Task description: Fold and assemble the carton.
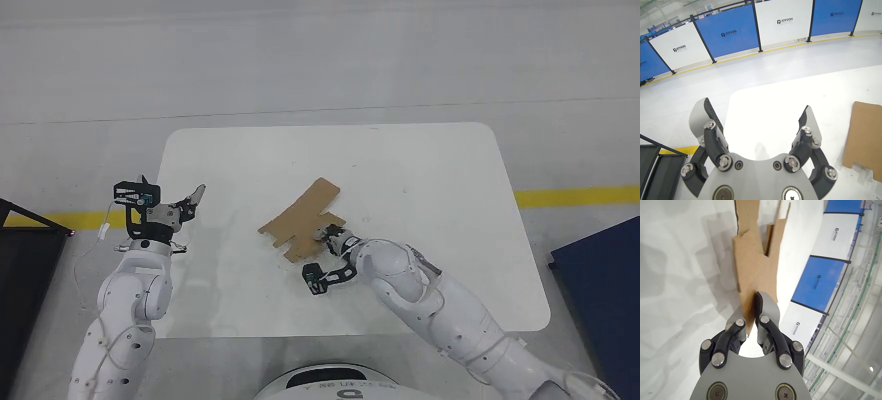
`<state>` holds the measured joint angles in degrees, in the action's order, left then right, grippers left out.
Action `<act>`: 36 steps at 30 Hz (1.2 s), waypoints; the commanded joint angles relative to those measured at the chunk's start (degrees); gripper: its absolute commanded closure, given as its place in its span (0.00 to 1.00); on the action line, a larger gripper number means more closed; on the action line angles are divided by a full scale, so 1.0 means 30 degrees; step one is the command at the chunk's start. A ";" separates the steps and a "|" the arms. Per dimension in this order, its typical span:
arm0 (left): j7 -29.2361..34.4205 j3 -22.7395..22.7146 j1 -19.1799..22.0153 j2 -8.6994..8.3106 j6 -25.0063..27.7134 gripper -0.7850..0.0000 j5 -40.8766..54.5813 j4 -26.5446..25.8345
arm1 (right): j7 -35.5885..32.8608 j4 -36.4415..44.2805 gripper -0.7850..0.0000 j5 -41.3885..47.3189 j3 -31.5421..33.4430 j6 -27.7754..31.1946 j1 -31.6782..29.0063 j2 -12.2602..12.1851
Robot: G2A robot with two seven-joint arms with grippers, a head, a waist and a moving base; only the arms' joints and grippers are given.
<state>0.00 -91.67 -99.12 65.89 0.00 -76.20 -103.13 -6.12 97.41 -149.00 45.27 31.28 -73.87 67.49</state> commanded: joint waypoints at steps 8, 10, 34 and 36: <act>0.0000 0.0000 0.0000 0.0000 0.0000 0.00 0.0000 0.0000 | -0.5402 0.2364 1.00 -0.2369 0.2529 -0.7691 -0.1756 -0.0054; 0.0000 0.0000 0.0000 0.0000 0.0000 0.00 0.0000 0.0000 | -0.7347 0.2892 1.00 -0.4851 0.2718 -0.8597 -0.2029 -0.0067; 0.0000 0.0000 0.0000 0.0000 0.0000 0.00 0.0000 0.0000 | -2.3128 0.2808 1.00 -0.8999 -1.0076 -0.8269 0.8017 -0.3883; 0.0000 0.0000 0.0000 0.0000 0.0000 0.00 0.0000 0.0000 | -2.3128 0.2808 1.00 -0.8999 -1.0076 -0.8269 0.8017 -0.3883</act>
<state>0.00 -91.67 -99.12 65.89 0.00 -76.20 -103.13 -75.56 105.86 -176.00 15.03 6.44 -49.83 55.82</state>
